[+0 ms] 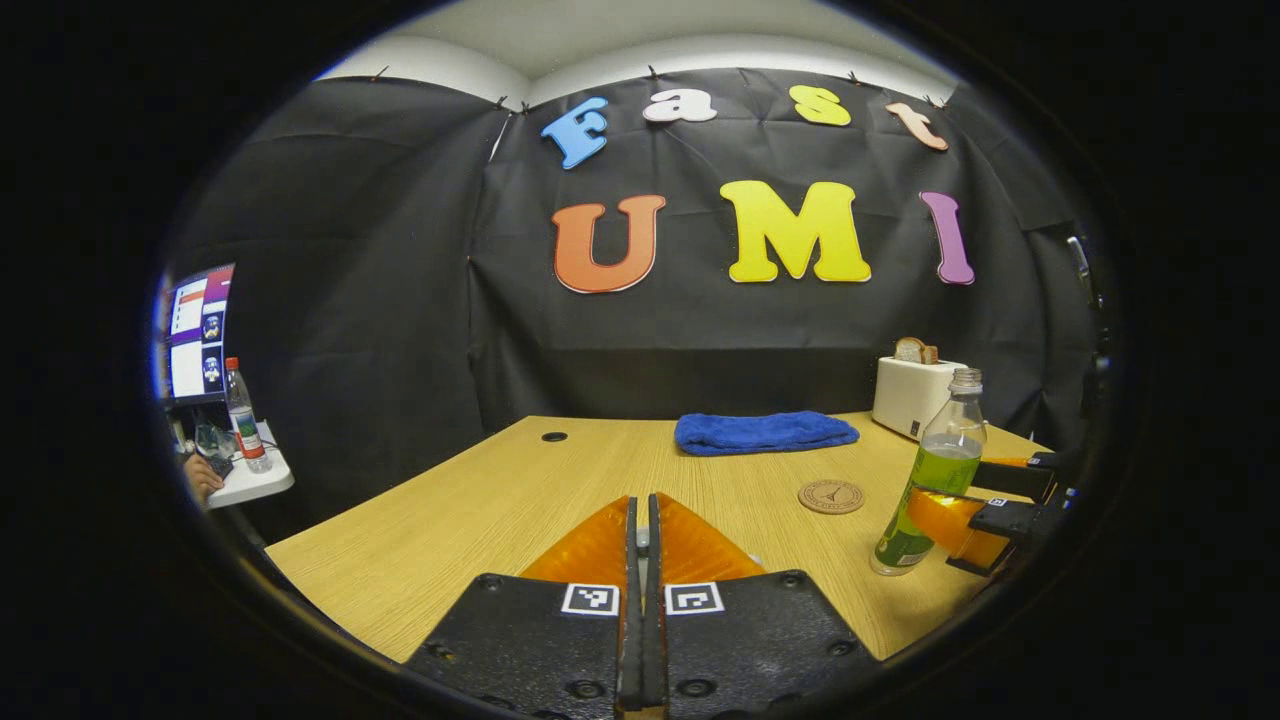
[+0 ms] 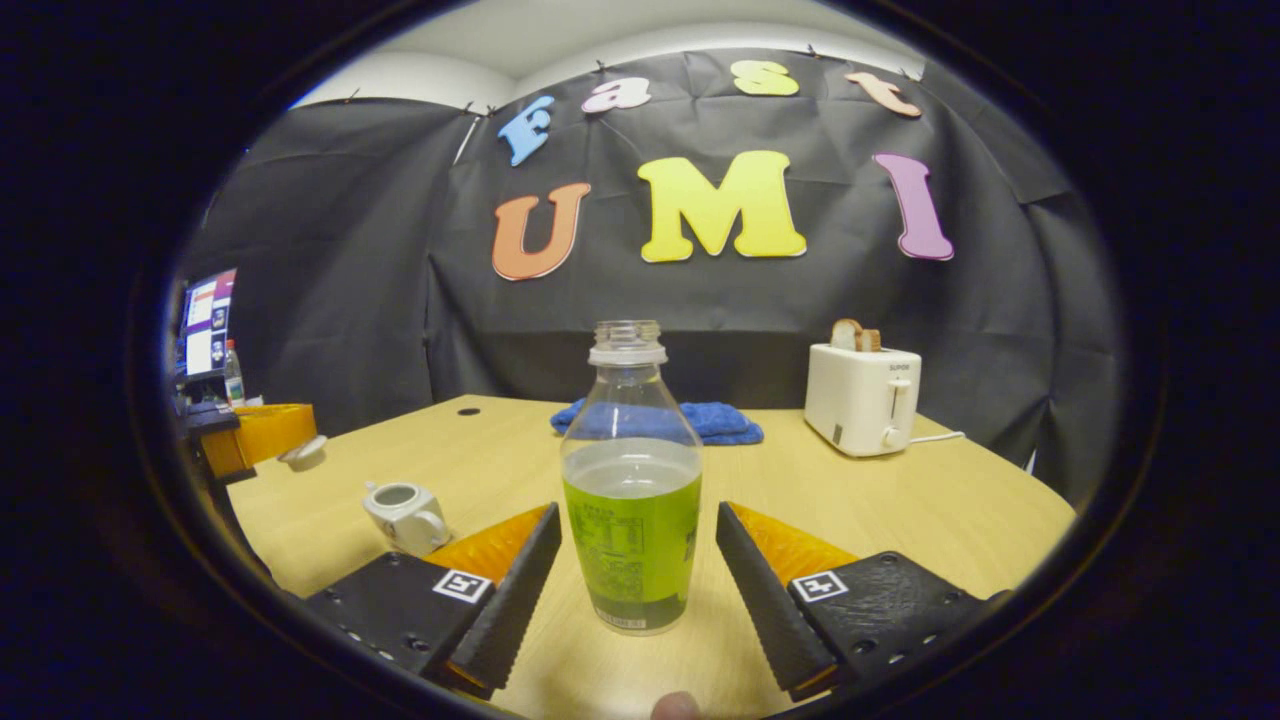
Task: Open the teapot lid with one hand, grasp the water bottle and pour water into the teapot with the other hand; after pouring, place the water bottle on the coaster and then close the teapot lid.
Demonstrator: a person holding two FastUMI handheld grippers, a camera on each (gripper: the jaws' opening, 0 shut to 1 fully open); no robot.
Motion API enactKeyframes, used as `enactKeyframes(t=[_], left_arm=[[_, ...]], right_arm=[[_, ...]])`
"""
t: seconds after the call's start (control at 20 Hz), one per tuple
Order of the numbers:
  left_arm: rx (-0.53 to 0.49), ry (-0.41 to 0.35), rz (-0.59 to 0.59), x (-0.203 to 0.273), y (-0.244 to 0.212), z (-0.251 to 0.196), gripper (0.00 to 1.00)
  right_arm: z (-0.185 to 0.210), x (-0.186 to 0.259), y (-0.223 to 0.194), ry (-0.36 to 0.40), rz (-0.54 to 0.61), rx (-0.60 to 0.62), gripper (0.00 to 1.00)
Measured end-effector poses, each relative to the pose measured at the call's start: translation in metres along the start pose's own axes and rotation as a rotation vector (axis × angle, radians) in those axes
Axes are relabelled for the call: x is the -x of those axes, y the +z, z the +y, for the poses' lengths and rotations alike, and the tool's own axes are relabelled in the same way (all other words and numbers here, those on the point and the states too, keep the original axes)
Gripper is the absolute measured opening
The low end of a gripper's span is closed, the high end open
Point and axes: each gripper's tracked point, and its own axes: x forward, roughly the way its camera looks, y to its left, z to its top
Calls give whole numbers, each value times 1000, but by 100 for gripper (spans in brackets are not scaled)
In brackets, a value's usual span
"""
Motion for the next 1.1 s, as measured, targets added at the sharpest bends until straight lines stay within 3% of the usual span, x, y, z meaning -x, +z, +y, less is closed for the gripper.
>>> enactKeyframes(t=[0.05, 0.1, 0.15, 0.35, 0.8, 1.1], left_arm=[[3, -1, 2, 1, -1, 1, 2], [6, -3, 2, 1, -2, 2, 3], [6, -5, 8, 1, -3, 3, 3], [14, -15, 11, 0, -4, 3, 3], [45, -18, -59, -1, 19, 26, 3], [85, 35, -53, -2, 16, 59, 3]], right_arm=[[1, 0, -1, 2, 5, -7, 89], [1, -1, -1, -7, 6, -6, 76], [1, -3, 2, -11, 4, 0, 73], [10, -4, 11, 0, 18, 105, 73], [42, -33, 24, 70, 79, 575, 69], [51, -50, 20, 37, 80, 889, 69]])
